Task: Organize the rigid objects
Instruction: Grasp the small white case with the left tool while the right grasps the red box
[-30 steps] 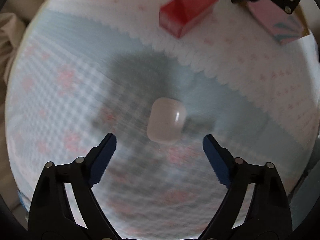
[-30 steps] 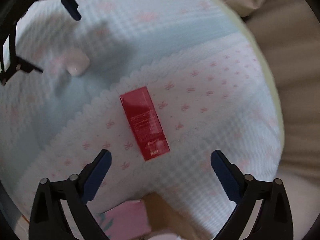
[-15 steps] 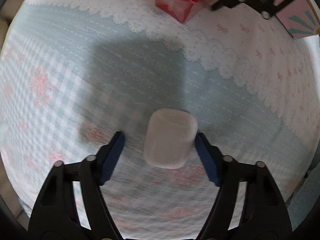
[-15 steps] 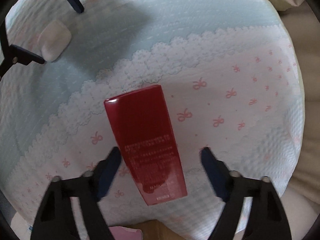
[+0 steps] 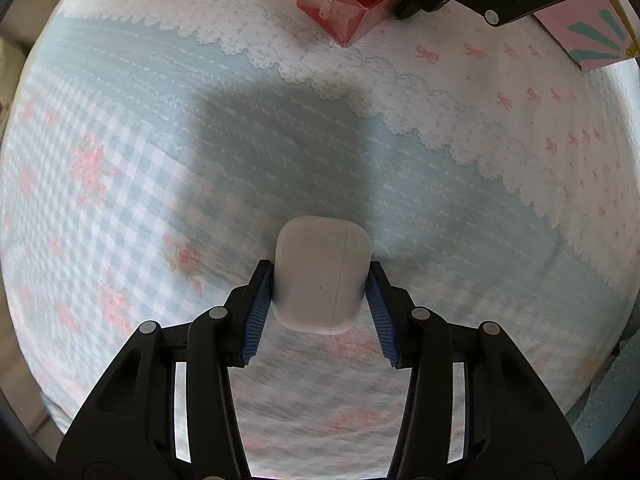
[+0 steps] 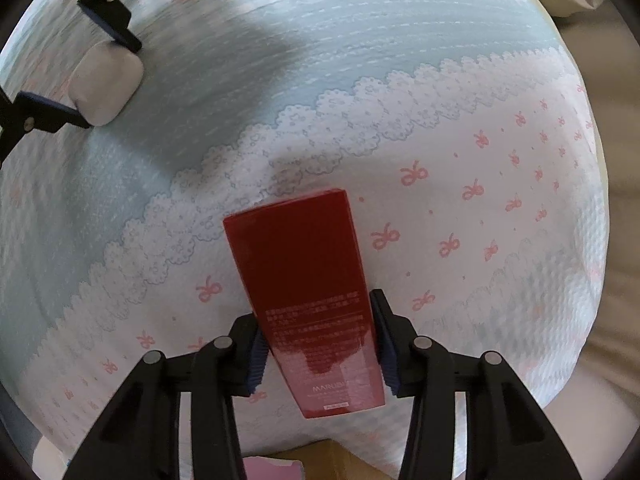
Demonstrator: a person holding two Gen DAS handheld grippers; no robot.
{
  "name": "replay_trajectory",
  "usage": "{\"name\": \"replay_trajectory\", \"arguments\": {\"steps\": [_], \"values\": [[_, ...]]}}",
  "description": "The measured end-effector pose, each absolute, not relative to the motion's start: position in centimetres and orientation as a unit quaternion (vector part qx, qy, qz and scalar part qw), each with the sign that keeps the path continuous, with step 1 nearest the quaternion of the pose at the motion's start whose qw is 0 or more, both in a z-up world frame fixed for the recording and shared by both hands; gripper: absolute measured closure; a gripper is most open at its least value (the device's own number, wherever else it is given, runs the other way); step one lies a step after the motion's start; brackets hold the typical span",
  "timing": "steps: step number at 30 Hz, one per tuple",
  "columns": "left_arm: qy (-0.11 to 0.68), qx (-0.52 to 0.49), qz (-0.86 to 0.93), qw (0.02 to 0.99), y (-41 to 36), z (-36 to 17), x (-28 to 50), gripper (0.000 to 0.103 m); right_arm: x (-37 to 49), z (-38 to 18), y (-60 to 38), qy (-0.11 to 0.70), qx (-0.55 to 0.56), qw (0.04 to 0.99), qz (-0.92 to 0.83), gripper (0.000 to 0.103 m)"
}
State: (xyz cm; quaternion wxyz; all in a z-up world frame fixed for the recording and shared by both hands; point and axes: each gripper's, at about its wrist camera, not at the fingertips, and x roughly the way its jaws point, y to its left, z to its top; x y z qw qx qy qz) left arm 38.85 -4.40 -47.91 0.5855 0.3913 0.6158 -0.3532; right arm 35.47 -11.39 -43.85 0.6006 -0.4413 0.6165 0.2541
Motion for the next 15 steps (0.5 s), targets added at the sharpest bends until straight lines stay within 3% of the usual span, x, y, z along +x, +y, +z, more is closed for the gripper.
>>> {"name": "replay_trajectory", "arguments": {"steps": [15], "values": [[0.598,0.368,-0.340,0.625,-0.7,-40.8,35.6,0.060,34.6,-35.9,-12.9,0.637,-0.344,0.658,0.206,0.061]]}}
